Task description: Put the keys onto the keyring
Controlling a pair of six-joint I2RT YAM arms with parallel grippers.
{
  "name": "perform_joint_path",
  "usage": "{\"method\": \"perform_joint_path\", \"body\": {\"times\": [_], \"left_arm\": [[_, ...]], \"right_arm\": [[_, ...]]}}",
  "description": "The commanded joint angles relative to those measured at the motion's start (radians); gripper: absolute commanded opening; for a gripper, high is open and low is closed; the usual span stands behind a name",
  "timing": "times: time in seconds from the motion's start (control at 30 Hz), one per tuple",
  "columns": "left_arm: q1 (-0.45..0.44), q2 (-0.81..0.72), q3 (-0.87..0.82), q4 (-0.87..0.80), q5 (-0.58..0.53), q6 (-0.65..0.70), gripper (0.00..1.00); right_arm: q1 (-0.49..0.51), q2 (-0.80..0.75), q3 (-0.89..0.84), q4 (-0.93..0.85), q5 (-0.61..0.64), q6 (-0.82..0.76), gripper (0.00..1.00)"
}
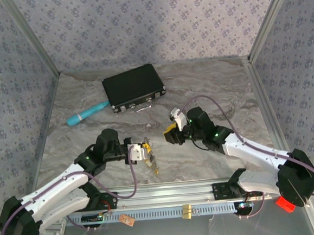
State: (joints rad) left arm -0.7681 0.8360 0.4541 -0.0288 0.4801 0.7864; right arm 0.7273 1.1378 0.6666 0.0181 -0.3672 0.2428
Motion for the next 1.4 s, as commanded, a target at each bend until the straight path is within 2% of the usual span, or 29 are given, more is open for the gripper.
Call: {"method": "perform_joint_path", "body": {"times": [0.0, 0.1, 0.23, 0.5, 0.7, 0.93, 1.37], "left_arm": [[-0.005, -0.026, -0.019, 0.037, 0.017, 0.054, 0.00], [-0.005, -0.034, -0.025, 0.038, 0.020, 0.071, 0.00], [-0.006, -0.044, -0.026, 0.033, 0.024, 0.088, 0.00], [-0.005, -0.046, -0.025, 0.061, 0.030, 0.094, 0.00], [-0.008, -0.052, -0.026, 0.063, 0.027, 0.096, 0.00], [-0.008, -0.058, -0.029, 0.056, 0.022, 0.101, 0.00], [-0.008, -0.061, -0.031, 0.050, 0.021, 0.107, 0.00]], "right_arm": [[0.002, 0.023, 0.002, 0.082, -0.171, 0.418, 0.38], [0.012, 0.025, -0.053, 0.223, -0.196, 0.564, 0.46], [0.015, 0.042, -0.075, 0.293, -0.222, 0.645, 0.58], [0.029, 0.176, -0.067, 0.460, -0.321, 0.799, 0.59], [0.057, 0.241, -0.026, 0.439, -0.354, 0.796, 0.61], [0.078, 0.268, -0.012, 0.508, -0.399, 0.825, 0.56], [0.081, 0.264, 0.001, 0.470, -0.395, 0.809, 0.35]]}}
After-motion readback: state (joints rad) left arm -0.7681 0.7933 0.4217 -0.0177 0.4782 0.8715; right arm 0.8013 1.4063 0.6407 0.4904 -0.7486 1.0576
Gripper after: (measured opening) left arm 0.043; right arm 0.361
